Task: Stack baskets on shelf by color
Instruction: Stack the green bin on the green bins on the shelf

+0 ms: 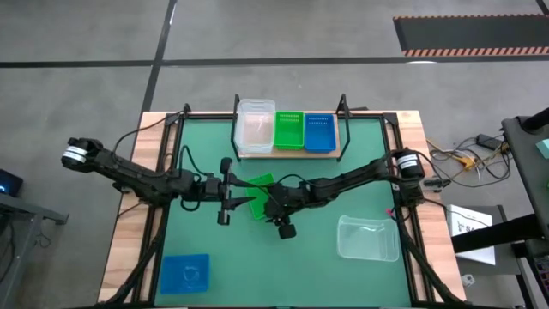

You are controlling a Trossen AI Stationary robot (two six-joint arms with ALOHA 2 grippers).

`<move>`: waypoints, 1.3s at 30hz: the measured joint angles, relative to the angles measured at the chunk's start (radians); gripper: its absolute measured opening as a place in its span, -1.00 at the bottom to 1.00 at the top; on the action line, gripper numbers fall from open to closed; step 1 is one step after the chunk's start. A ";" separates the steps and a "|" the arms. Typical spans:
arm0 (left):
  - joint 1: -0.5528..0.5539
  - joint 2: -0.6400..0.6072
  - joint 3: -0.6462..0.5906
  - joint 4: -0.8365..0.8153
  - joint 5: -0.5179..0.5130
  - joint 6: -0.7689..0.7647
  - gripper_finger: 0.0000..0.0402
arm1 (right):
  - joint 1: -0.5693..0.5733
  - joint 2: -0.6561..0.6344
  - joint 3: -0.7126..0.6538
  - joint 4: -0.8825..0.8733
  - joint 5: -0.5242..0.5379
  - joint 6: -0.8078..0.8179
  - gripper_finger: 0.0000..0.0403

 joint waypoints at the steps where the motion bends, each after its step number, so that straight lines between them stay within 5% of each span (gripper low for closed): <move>1: 0.000 0.000 0.000 0.000 0.000 0.000 -0.34 | 0.000 0.002 0.001 0.004 0.001 0.000 -0.37; 7: -0.001 0.000 0.000 0.001 0.000 -0.001 -0.34 | -0.002 0.003 -0.011 0.002 0.037 -0.011 -0.45; 15: -0.001 0.000 0.000 0.001 0.001 -0.001 -0.34 | 0.000 0.003 -0.014 0.001 0.034 -0.075 -0.91; 21: -0.003 0.000 0.006 0.003 0.001 -0.053 -0.34 | 0.024 -0.052 0.003 -0.103 0.019 -0.109 -0.94; 31: -0.008 -0.004 0.007 0.003 0.001 -0.053 -0.34 | 0.044 -0.325 0.016 -0.404 0.031 -0.088 -0.94; 39: -0.008 -0.005 0.008 0.004 0.001 -0.053 -0.34 | 0.040 -0.513 0.016 -0.506 0.291 -0.090 -0.95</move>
